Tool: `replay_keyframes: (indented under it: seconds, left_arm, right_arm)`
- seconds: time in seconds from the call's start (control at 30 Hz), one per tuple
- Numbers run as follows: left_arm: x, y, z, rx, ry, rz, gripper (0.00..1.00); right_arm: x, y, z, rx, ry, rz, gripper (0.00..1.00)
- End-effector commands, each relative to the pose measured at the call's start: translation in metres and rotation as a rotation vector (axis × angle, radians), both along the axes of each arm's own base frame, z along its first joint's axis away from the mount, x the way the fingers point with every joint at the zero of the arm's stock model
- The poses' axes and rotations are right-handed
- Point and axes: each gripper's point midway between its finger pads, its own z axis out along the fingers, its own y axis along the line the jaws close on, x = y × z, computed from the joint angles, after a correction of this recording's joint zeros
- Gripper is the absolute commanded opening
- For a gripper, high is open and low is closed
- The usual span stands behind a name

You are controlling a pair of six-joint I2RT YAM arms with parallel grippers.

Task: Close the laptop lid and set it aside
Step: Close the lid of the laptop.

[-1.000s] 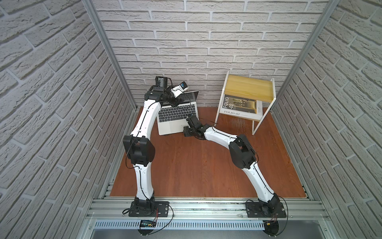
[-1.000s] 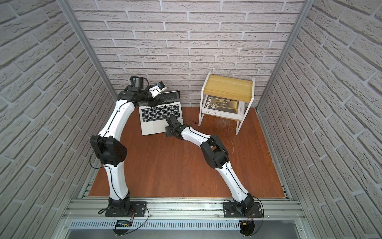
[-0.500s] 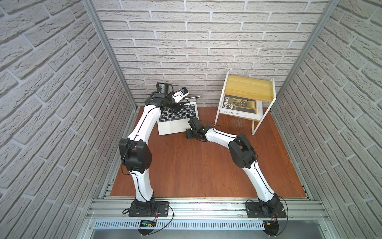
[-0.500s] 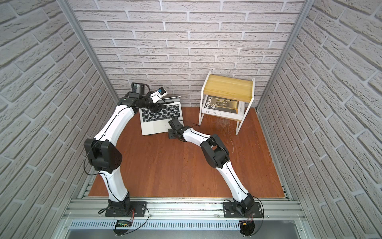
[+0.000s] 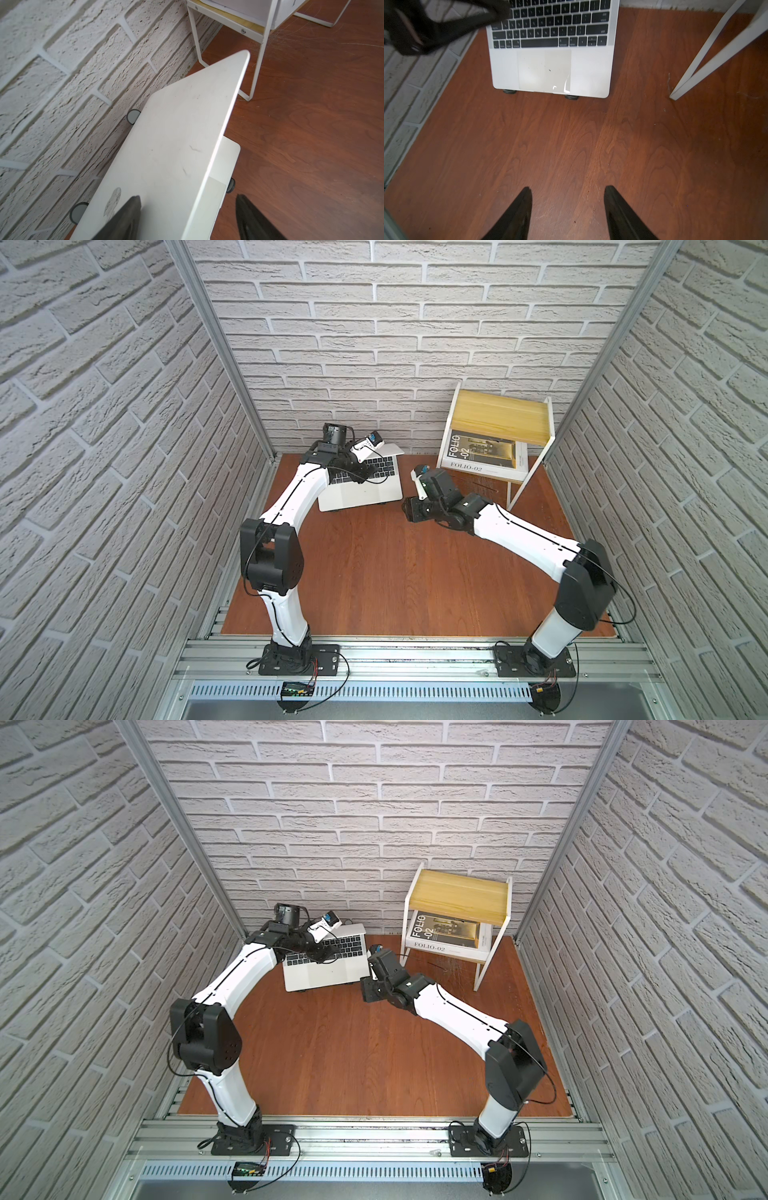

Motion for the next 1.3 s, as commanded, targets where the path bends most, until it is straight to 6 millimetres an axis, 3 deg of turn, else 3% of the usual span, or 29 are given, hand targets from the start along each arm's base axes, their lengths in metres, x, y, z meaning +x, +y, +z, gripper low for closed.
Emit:
replay_keyframes:
  seconds: [0.0,0.1,0.23,0.33,0.43,0.6,0.73,0.8,1.0,1.1,1.27]
  left_arm:
    - [-0.019,-0.010,0.001,-0.006,0.025,-0.009,0.77]
    - [-0.025,-0.011,0.000,-0.010,0.026,-0.007,0.87]
    - [-0.031,-0.011,0.002,-0.028,0.025,-0.005,0.89]
    - [-0.032,-0.012,0.007,-0.047,0.021,0.005,0.90]
    - [-0.034,-0.013,0.013,-0.068,0.006,-0.002,0.90]
    - [-0.033,-0.016,0.015,-0.081,0.000,-0.015,0.91]
    - [-0.027,-0.016,0.014,-0.097,-0.002,-0.015,0.91]
    - [-0.026,-0.017,0.015,-0.111,-0.001,-0.020,0.91]
    - [-0.026,-0.015,0.017,-0.127,-0.014,-0.014,0.91]
    - [-0.025,-0.011,0.020,-0.141,-0.021,-0.009,0.91]
    - [-0.022,-0.008,0.024,-0.145,-0.032,-0.005,0.92]
  right_arm:
    - [-0.016,-0.015,0.006,-0.055,0.012,0.013,0.60]
    - [-0.019,-0.025,0.032,-0.045,-0.020,-0.009,0.61]
    - [-0.015,-0.023,0.061,-0.004,-0.064,-0.022,0.61]
    - [-0.010,-0.017,0.081,0.012,-0.075,-0.014,0.61]
    - [-0.003,-0.009,0.115,0.069,-0.131,-0.009,0.61]
    - [0.024,0.016,0.151,0.082,-0.185,0.008,0.61]
    - [0.062,0.052,0.144,0.055,-0.180,0.023,0.60]
    - [0.086,0.061,0.138,0.046,-0.195,-0.023,0.60]
    - [0.144,0.059,0.139,0.170,-0.248,-0.134,0.56]
    - [0.156,0.056,0.136,0.201,-0.242,-0.129,0.56]
    - [0.149,0.053,0.152,0.228,-0.252,-0.110,0.56]
